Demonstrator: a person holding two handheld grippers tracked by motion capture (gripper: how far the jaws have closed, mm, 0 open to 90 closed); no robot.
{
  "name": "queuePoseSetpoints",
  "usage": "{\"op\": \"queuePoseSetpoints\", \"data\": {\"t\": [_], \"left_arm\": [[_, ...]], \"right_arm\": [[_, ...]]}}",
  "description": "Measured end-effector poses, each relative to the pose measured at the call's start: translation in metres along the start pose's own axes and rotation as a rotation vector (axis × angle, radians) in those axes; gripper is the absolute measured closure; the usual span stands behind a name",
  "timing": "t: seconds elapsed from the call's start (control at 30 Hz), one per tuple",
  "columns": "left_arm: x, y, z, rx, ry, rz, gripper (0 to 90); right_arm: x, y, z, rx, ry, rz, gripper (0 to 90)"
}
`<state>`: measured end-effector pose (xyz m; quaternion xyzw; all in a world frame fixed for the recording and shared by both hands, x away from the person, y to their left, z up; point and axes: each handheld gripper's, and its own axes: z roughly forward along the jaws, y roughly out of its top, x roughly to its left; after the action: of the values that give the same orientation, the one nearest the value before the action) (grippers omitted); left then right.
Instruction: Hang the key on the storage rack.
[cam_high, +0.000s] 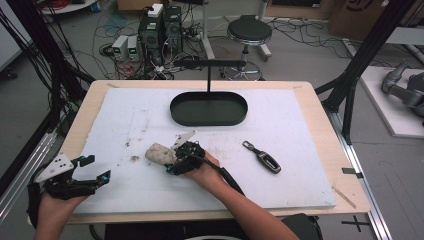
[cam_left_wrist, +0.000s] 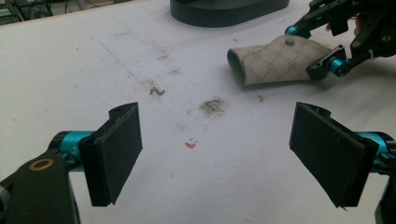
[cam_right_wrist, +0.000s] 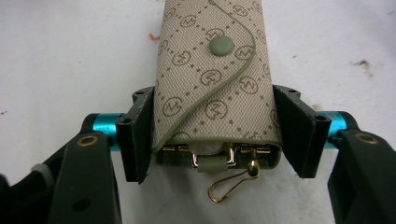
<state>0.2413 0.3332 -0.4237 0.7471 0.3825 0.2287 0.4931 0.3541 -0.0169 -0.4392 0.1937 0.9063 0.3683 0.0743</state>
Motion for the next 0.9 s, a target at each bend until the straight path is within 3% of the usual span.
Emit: {"op": "queuePoseSetpoints", "data": {"t": [0.17,0.4,0.53,0.57,0.67,0.9], "left_arm": [[0.000,0.001,0.003,0.003,-0.005,0.003,17.0],[0.000,0.004,0.010,0.006,-0.019,0.008,17.0],[0.000,0.006,0.015,0.007,-0.029,0.009,17.0],[0.000,0.007,0.017,0.010,-0.033,0.015,17.0],[0.000,0.010,0.021,0.011,-0.043,0.024,17.0],[0.000,0.016,0.030,0.009,-0.055,0.021,17.0]], "right_arm": [[-0.010,0.001,-0.013,-0.029,-0.007,-0.003,36.2],[-0.041,0.003,-0.050,-0.083,-0.057,0.044,36.3],[-0.053,0.006,-0.062,-0.074,-0.096,0.037,36.3],[-0.063,0.007,-0.070,-0.080,-0.101,0.050,36.4],[-0.071,0.010,-0.076,-0.075,-0.124,0.041,36.4],[-0.095,0.018,-0.087,-0.086,-0.129,0.034,36.3]]}}
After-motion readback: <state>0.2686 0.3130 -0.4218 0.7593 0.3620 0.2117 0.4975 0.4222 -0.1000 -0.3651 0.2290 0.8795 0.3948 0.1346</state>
